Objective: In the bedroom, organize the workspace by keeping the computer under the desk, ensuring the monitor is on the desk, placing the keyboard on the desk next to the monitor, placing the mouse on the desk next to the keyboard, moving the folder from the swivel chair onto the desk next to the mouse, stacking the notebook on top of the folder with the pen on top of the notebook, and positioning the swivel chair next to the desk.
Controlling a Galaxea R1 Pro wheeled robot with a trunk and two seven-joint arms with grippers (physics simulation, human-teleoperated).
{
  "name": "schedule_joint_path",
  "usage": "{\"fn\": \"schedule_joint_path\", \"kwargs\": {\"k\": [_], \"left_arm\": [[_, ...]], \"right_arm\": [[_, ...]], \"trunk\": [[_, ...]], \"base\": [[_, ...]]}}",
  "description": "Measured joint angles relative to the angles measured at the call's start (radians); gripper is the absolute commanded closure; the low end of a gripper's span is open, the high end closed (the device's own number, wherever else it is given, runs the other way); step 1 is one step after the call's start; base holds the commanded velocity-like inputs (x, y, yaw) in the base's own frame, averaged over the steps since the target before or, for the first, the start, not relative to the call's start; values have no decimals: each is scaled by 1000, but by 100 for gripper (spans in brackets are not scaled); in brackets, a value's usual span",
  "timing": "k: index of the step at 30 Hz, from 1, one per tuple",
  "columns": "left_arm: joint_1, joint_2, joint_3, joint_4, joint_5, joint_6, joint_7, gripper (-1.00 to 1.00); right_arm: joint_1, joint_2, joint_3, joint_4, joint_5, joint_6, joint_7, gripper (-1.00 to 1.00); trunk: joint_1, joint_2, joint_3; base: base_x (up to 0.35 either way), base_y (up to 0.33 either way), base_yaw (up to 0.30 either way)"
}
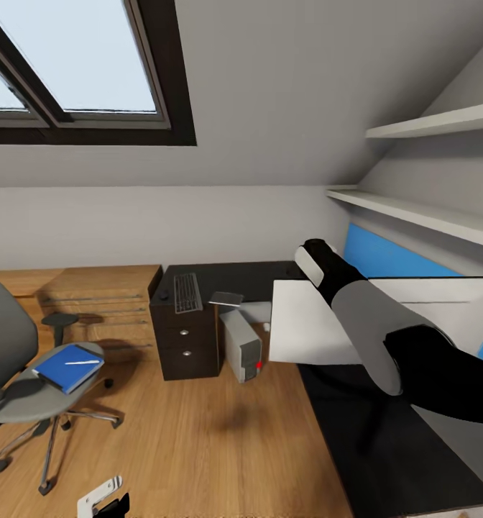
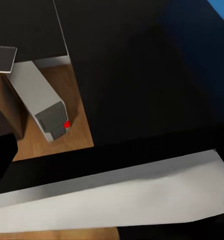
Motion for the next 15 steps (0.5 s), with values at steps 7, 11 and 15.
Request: {"fn": "schedule_joint_path", "kwargs": {"k": [7, 11, 15], "left_arm": [[0, 0, 0, 0, 0, 0, -1, -100], [0, 0, 0, 0, 0, 0, -1, -100], [0, 0, 0, 0, 0, 0, -2, -100]], "right_arm": [[0, 0, 0, -1, 1, 1, 0, -100], [0, 0, 0, -1, 0, 2, 0, -100], [0, 0, 0, -1, 0, 2, -1, -100]], "trunk": [[0, 0, 0], [0, 0, 0], [0, 0, 0]], "base": [[-210, 0, 0], [-54, 0, 0], [-14, 0, 0]]}}
